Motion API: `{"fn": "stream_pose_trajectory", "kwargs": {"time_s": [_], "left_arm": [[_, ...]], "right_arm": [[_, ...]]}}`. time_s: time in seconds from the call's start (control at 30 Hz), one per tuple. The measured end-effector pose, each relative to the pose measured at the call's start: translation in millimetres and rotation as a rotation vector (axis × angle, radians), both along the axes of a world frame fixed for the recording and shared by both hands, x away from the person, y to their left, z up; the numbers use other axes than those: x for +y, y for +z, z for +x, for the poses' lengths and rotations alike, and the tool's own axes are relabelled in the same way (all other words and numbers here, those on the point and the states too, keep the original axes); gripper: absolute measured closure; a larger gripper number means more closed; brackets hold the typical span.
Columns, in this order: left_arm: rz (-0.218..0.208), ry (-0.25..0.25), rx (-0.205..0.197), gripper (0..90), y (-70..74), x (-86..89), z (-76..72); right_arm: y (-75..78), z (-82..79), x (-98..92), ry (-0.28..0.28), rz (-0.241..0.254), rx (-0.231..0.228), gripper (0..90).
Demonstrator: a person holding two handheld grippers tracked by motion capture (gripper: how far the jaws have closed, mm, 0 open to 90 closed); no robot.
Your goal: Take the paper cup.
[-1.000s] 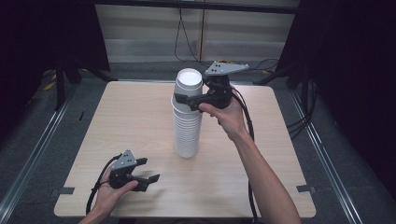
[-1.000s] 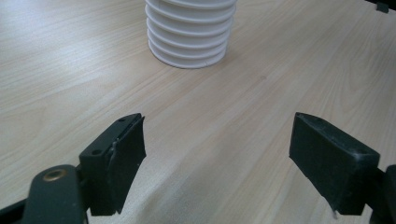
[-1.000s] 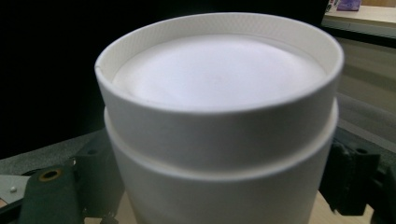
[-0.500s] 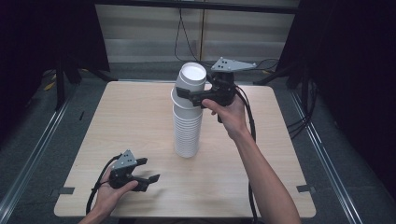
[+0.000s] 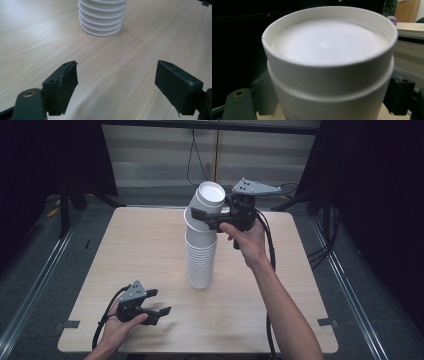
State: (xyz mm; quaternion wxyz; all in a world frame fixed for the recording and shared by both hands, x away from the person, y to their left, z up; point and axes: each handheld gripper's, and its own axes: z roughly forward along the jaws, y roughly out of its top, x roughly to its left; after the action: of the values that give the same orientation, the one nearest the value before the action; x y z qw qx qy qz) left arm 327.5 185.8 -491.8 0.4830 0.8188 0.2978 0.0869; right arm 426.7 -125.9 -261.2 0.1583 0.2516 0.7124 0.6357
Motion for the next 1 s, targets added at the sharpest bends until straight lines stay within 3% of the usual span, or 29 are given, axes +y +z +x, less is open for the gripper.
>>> {"fn": "stream_pose_trajectory", "kwargs": {"time_s": [0.4,0.6,1.0], "left_arm": [[-0.002,0.0,0.0,18.2,0.1,0.1,0.0],[-0.001,-0.001,0.0,18.2,-0.1,0.1,-0.1],[0.001,-0.003,-0.002,18.2,-0.2,-0.6,-0.1]], "right_arm": [[6.7,-1.8,-0.6,-0.018,0.034,-0.002,17.3],[10.4,-3.0,-6.5,-0.023,0.091,-0.016,17.3],[13.3,-10.7,-16.9,-0.025,0.127,-0.037,17.2]]}}
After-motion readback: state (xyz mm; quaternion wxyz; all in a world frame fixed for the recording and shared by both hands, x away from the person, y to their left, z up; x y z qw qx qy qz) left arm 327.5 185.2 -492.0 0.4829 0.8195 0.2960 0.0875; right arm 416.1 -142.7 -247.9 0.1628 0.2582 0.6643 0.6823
